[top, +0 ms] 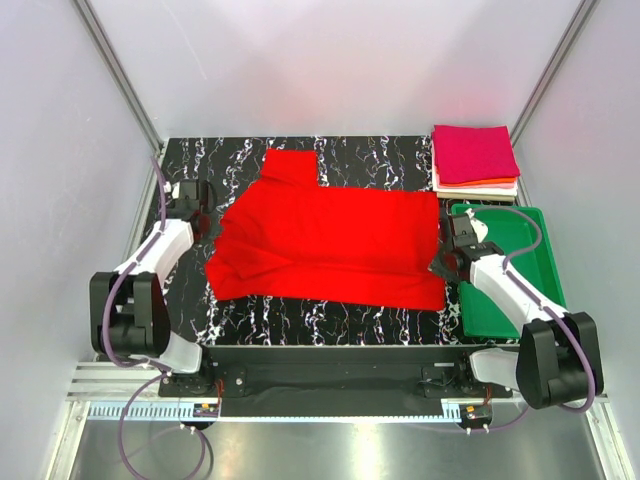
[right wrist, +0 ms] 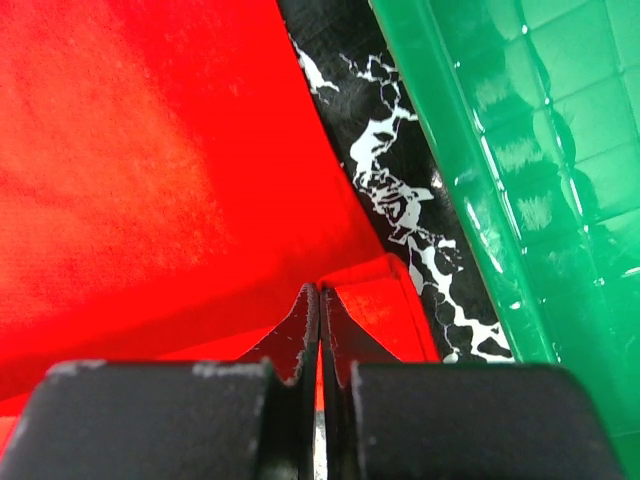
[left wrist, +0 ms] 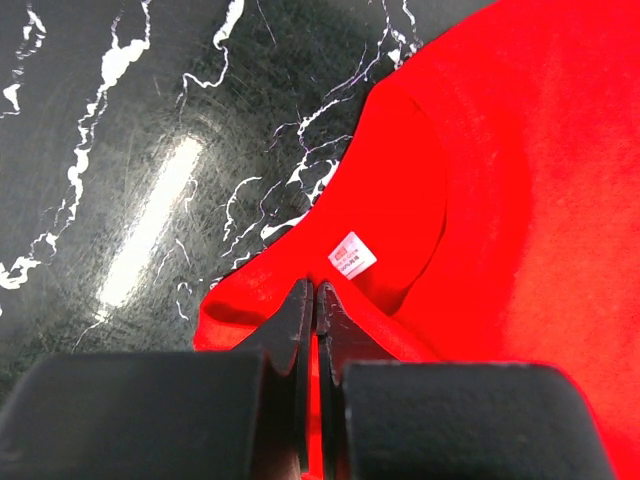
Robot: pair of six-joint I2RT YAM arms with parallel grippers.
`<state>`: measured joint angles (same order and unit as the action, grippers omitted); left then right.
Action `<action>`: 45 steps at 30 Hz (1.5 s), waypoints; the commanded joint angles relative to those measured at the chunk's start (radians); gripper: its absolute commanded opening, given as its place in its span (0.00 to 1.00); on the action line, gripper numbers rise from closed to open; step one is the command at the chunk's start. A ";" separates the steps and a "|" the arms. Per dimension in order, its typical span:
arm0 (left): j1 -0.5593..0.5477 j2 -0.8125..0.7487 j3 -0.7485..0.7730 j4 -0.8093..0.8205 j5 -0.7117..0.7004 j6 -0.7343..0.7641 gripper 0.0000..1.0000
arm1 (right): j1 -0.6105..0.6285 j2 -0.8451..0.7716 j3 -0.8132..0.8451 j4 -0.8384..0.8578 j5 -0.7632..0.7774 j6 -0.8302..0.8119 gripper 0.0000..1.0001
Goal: Fold and stack the t-shirts
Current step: Fold the tshirt
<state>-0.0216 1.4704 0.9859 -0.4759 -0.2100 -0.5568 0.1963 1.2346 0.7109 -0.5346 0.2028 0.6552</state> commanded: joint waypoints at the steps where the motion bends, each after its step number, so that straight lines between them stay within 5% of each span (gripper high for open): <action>1: 0.003 0.027 0.048 0.033 0.015 0.028 0.00 | 0.002 0.011 0.048 0.022 0.069 -0.031 0.00; 23: 0.002 0.120 0.128 -0.024 -0.035 0.051 0.00 | 0.003 0.120 0.108 0.070 0.047 -0.091 0.00; 30: 0.003 0.140 0.143 -0.030 -0.023 0.047 0.00 | 0.002 0.135 0.131 0.067 0.038 -0.104 0.28; 45: -0.041 0.264 0.319 0.026 0.184 0.185 0.00 | 0.002 0.005 0.130 0.038 -0.062 -0.081 0.30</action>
<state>-0.0395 1.6974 1.2396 -0.5087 -0.0933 -0.4381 0.1963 1.2701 0.8024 -0.4923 0.1623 0.5694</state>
